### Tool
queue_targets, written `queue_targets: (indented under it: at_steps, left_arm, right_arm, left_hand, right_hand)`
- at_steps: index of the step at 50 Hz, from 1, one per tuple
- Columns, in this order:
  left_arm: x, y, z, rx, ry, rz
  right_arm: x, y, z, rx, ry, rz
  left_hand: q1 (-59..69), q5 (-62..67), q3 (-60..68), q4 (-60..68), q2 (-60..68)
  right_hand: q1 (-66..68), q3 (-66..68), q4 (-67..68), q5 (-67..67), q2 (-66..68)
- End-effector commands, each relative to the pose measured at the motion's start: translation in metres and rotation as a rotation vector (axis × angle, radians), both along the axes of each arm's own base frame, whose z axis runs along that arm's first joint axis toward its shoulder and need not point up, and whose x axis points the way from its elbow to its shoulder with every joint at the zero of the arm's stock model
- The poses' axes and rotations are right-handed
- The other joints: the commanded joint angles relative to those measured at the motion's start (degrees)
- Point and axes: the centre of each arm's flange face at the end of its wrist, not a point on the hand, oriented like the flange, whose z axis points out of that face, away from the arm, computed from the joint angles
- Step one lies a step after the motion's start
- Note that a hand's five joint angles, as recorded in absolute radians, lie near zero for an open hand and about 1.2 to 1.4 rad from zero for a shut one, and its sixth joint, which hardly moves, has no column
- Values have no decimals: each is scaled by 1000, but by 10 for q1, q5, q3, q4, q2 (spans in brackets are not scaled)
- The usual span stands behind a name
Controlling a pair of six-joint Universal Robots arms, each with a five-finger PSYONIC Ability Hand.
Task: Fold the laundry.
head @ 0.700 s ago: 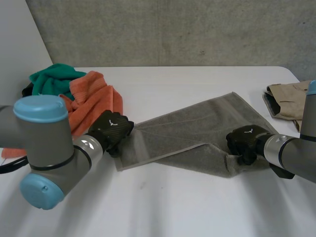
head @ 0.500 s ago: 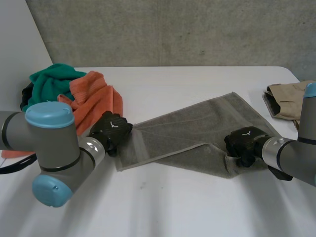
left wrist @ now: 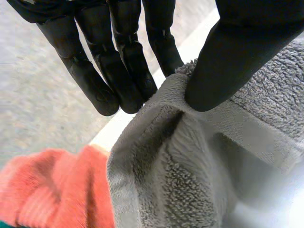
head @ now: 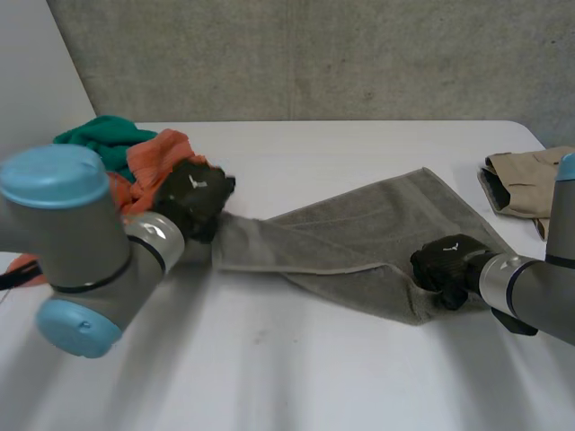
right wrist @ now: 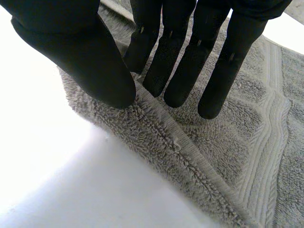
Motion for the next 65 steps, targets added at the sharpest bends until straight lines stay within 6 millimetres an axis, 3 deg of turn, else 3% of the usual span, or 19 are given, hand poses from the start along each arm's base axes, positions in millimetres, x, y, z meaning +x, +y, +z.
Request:
queue_targets:
  at_steps: [1,4,8,11,12,13,15,16,20,23,27,31,40,44,47,50,51,57,65]
  left_arm:
    - [13,-5,22,111,84,62]
    - [12,-14,17,158,61,68]
    - [-2,-46,39,76,104,63]
    - [-14,-75,81,-93,195,58]
    - [-16,-81,96,-151,226,55]
    - [-20,-91,130,-278,303,50]
    - [-21,-98,163,-401,389,52]
    - [-16,-101,199,-524,494,72]
    - [4,-95,252,-659,697,129]
    - [17,-93,261,-655,761,153]
    - [34,-99,237,-555,753,184]
    - [47,-103,190,-428,691,211]
    - [60,-94,37,-79,520,254]
    - [64,-85,-13,45,466,283]
    - [70,-84,-30,87,445,316]
    - [76,-85,-32,99,441,346]
    - [80,-83,-30,105,434,357]
    - [89,-80,-17,108,438,380]
    - [97,-74,-2,89,450,382]
  right_arm:
    - [1,14,12,34,71,17]
    - [1,7,19,-3,90,-5]
    - [7,-26,40,-202,44,-71]
    - [16,-59,76,-446,-44,-146]
    - [19,-73,102,-584,-102,-191]
    - [21,-79,114,-652,-131,-212]
    - [23,-88,141,-783,-199,-251]
    - [26,-91,170,-912,-277,-281]
    - [28,-74,232,-1153,-434,-293]
    - [28,-63,245,-1208,-472,-279]
    - [32,-54,224,-1113,-415,-230]
    - [38,-38,179,-916,-306,-139]
    - [51,-6,62,-552,-126,39]
    - [63,-1,13,-452,-85,97]
    - [65,-1,-14,-406,-40,106]
    - [64,-3,-23,-396,-7,87]
    - [62,-4,-24,-394,6,66]
    - [55,0,-12,-381,-5,-5]
    - [24,-10,20,-323,-154,-188]
  left_hand:
    - [146,143,121,115,117]
    - [146,143,121,115,117]
    - [146,143,121,115,117]
    - [146,143,121,115,117]
    - [146,143,121,115,117]
    - [146,143,121,115,117]
    - [146,143,121,115,117]
    - [146,143,121,115,117]
    - [146,143,121,115,117]
    - [146,143,121,115,117]
    - [146,143,121,115,117]
    - [146,143,121,115,117]
    - [146,143,121,115,117]
    - [146,143,121,115,117]
    - [146,143,121,115,117]
    - [146,143,121,115,117]
    - [146,143,121,115,117]
    - [146,143,121,115,117]
    - [146,143,121,115,117]
  right_hand:
    - [150,122,116,133,129]
    - [150,122,116,133,129]
    - [150,122,116,133,129]
    - [150,122,116,133,129]
    - [150,122,116,133,129]
    - [150,122,116,133,129]
    - [150,122,116,133,129]
    - [150,122,116,133,129]
    - [150,122,116,133,129]
    - [150,122,116,133,129]
    - [150,122,116,133,129]
    - [150,122,116,133,129]
    - [150,122,116,133,129]
    - [150,122,116,133,129]
    - [150,122,116,133,129]
    - [150,122,116,133,129]
    - [60,31,26,43,38]
    - [-334,-363,-368,-351,-356]
    - [-390,-419,-424,-407,-412]
